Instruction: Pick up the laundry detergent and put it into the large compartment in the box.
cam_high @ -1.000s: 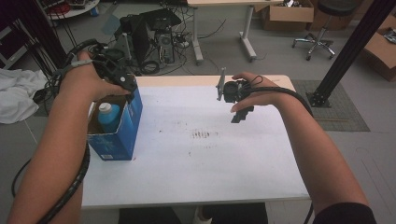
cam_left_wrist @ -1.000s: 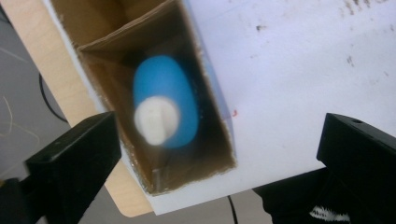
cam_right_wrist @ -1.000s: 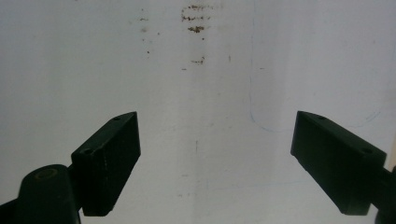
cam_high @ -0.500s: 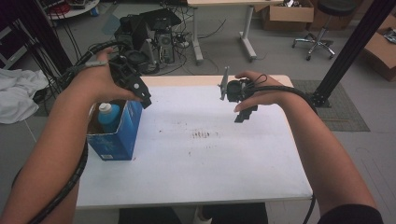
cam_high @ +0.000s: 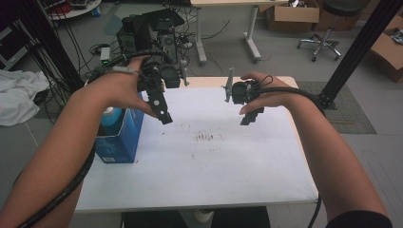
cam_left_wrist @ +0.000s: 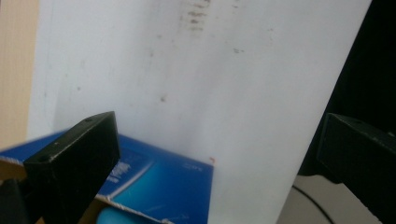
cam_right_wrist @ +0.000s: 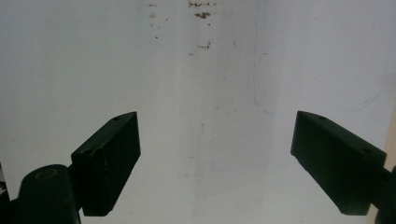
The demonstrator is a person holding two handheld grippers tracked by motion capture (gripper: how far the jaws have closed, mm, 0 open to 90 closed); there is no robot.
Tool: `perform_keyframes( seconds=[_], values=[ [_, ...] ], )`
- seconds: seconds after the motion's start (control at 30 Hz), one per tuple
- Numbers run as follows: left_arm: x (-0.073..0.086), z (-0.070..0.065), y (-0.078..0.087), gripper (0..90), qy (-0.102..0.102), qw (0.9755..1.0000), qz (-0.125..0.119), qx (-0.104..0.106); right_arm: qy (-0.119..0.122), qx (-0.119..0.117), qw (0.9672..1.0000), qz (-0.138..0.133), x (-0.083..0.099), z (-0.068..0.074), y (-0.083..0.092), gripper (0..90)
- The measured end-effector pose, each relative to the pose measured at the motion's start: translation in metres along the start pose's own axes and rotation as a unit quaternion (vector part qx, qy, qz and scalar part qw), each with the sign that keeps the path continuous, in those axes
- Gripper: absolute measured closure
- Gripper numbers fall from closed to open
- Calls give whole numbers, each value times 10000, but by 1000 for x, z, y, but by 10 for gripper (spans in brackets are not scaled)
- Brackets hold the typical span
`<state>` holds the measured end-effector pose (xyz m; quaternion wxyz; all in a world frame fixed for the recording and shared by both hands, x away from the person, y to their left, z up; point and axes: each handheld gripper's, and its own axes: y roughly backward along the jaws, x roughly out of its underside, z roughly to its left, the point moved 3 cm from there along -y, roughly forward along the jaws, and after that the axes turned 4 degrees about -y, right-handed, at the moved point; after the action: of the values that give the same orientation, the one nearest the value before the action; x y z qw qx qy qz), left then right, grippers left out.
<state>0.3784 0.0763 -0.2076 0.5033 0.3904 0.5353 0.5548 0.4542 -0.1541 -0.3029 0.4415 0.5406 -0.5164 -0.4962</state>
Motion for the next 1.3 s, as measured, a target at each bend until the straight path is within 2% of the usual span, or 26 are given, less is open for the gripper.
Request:
perform_keyframes(
  seconds=[0.1, 0.2, 0.43, 0.77, 0.9, 1.0, 1.17, 1.3],
  values=[
    [-4, -5, -7, 1, -324, 9994, -22, 108, -5, -2, 10000, 30, 2, 2, 0, 159],
    [-5, -10, -16, 1, -697, 9974, 28, 175, -13, -2, 10000, 32, 3, 3, 1, 159],
    [-7, -11, -33, 1, -1065, 9937, 88, 338, -67, 5, 9999, 75, 8, 2, 1, 159],
    [-13, -8, -43, 1, -1080, 9929, 139, 470, -74, -36, 9999, 104, 9, -1, -3, 159],
    [-14, -7, -43, 1, -1047, 9933, 101, 474, -91, -44, 9999, 90, 9, -2, -4, 159],
    [-14, -7, -41, 1, -1011, 9935, -35, 529, -67, -41, 9999, 110, 8, -2, -4, 159],
    [-15, -7, -41, 1, -1081, 9928, -10, 510, -54, -42, 9999, 101, 6, -2, -5, 159],
    [-15, -8, -42, 1, -1039, 9934, 4, 491, -60, -29, 9999, 96, 5, -1, -5, 159]
  ],
)
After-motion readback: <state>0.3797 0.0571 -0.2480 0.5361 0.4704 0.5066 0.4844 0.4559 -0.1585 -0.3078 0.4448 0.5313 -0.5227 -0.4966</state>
